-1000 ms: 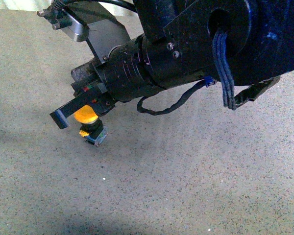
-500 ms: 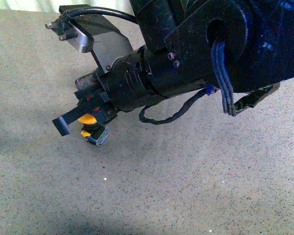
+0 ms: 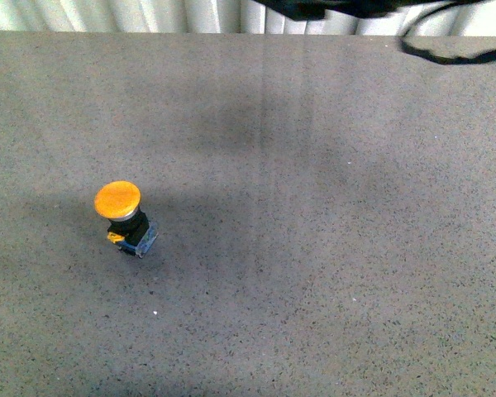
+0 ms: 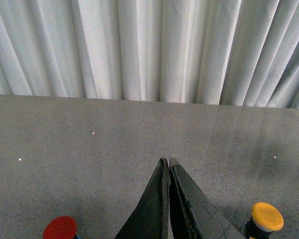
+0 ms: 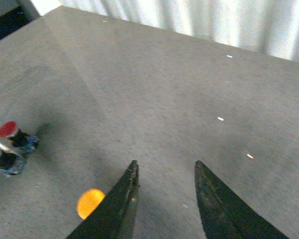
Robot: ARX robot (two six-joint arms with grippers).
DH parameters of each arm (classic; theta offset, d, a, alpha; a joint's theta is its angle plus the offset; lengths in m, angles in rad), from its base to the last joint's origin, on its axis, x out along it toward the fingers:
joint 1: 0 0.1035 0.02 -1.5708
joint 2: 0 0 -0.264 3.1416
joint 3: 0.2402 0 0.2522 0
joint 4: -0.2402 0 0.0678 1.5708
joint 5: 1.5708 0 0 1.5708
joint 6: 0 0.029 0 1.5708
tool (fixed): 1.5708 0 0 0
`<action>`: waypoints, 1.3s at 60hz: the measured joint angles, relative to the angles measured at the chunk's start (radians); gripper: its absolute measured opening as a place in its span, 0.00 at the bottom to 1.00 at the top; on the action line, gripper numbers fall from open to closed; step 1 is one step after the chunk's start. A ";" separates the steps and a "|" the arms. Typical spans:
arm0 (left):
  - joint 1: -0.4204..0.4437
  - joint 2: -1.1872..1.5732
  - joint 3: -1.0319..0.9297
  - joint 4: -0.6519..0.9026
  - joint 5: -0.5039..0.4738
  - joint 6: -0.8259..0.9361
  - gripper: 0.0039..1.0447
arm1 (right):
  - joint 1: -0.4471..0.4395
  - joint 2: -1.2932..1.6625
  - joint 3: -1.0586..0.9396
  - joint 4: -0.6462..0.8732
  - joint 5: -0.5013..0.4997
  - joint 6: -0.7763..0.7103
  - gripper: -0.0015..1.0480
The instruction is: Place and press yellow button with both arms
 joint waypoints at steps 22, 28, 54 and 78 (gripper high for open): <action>0.000 0.000 0.000 0.000 0.000 0.001 0.01 | -0.098 -0.252 -0.481 0.561 0.565 -0.063 0.01; 0.000 0.000 0.000 0.000 0.000 0.001 0.01 | -0.133 -0.315 -0.558 0.561 0.541 -0.063 0.01; 0.000 0.000 0.000 0.000 0.000 0.002 0.01 | -0.238 -0.618 -0.788 0.507 0.430 -0.064 0.01; 0.000 0.000 0.000 0.000 0.000 0.002 0.01 | -0.309 -0.969 -0.849 0.214 0.364 -0.066 0.01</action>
